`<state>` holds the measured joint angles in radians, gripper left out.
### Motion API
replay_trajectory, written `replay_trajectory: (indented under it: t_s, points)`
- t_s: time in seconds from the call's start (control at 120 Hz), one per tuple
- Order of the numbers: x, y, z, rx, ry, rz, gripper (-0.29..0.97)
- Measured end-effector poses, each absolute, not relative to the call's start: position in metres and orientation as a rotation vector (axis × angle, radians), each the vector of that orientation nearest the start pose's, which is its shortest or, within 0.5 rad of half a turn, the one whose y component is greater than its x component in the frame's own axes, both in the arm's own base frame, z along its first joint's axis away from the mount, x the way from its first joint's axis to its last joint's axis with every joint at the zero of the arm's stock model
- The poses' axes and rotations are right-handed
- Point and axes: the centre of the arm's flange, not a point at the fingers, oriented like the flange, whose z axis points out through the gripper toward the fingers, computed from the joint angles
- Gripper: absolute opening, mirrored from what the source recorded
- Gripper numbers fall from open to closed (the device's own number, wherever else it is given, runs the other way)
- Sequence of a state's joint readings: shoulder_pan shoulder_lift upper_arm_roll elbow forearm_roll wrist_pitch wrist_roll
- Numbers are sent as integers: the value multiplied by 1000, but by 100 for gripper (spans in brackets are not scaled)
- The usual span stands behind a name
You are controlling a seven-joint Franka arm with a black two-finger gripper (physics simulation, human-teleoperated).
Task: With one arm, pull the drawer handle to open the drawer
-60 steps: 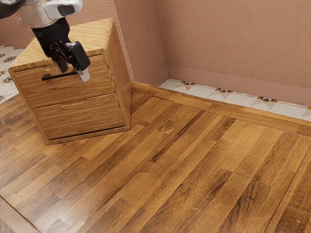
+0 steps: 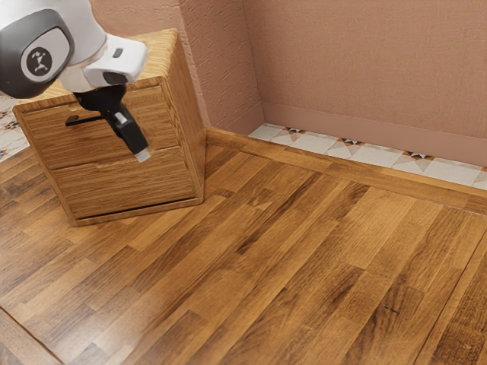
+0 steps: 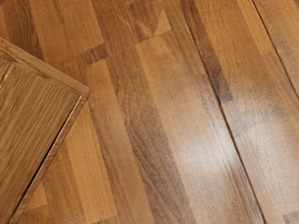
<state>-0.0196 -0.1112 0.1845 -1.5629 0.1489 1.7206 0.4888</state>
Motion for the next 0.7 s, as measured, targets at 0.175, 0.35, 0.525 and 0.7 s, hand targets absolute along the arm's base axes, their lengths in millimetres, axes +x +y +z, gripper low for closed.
replay_trajectory:
  t_s: [0.175,0.35,0.525,0.7]
  points:
    - [501,134,683,-2521,760,-349,68]
    - [526,186,663,-2274,890,-328,68]
    - [520,223,671,-2186,926,-361,68]
    - [535,215,657,-2191,989,-389,68]
